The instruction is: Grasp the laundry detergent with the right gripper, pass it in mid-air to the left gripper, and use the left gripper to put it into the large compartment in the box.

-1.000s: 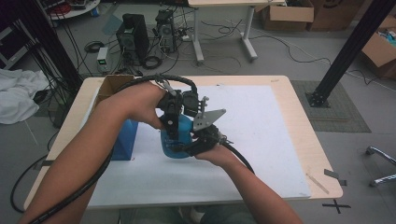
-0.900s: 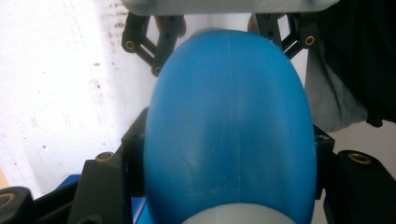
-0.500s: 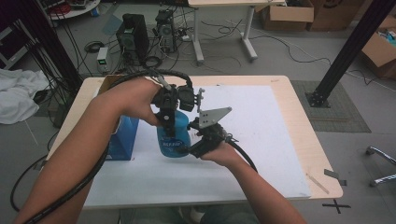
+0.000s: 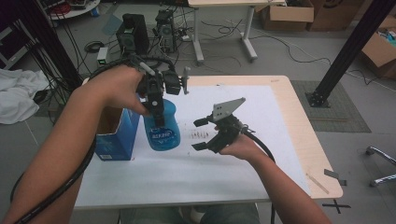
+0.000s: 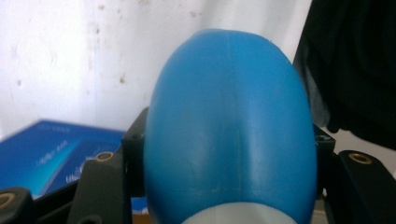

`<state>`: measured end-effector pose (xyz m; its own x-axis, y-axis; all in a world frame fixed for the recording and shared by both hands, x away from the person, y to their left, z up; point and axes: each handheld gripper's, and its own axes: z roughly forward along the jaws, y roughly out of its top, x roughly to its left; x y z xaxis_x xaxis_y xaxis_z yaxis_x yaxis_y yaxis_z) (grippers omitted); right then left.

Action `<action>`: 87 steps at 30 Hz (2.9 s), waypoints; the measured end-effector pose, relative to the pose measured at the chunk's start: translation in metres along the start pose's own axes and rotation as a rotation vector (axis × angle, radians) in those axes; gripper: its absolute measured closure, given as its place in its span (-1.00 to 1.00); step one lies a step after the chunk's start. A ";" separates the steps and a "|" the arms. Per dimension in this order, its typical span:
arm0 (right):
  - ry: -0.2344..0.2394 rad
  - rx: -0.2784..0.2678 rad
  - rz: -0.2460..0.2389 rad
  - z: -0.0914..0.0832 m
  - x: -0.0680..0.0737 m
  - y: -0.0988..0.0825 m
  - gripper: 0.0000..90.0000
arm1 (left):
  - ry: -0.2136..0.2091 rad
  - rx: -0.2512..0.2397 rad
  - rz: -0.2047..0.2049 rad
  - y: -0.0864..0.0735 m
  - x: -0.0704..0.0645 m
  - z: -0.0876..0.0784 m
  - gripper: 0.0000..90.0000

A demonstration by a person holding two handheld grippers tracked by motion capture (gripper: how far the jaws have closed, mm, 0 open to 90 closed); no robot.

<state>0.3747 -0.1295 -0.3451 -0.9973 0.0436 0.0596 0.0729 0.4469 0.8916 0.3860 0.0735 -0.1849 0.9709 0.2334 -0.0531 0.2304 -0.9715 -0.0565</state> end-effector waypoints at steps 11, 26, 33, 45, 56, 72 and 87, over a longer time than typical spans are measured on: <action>-0.032 0.187 0.005 -0.031 -0.007 0.010 -0.96 | -0.011 0.000 -0.214 -0.026 0.020 -0.031 -0.13; 0.024 0.567 -0.039 -0.036 -0.008 0.014 -1.00 | -0.036 -0.014 -0.580 -0.077 0.051 -0.075 -0.13; 0.040 0.743 -0.085 -0.039 -0.005 0.026 -1.00 | -0.019 -0.009 -0.805 -0.105 0.062 -0.088 -0.13; 0.051 0.781 -0.097 -0.043 -0.004 0.029 -1.00 | -0.017 0.013 -1.152 -0.139 0.079 -0.079 -0.13; 0.051 0.789 -0.099 -0.044 -0.003 0.030 -1.00 | -0.021 0.037 -1.217 -0.141 0.083 -0.057 -0.13; 0.060 0.793 -0.103 -0.042 -0.004 0.027 -1.00 | -0.012 0.067 -1.256 -0.144 0.086 0.008 -0.13; 0.064 0.799 -0.086 -0.042 -0.003 0.021 -1.00 | -0.012 0.044 -1.247 -0.150 0.092 0.072 -0.13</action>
<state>0.3791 -0.1581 -0.3080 -0.9968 -0.0603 0.0524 -0.0415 0.9515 0.3048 0.4365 0.2440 -0.2533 0.0915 0.9945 0.0516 0.9904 -0.0854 -0.1087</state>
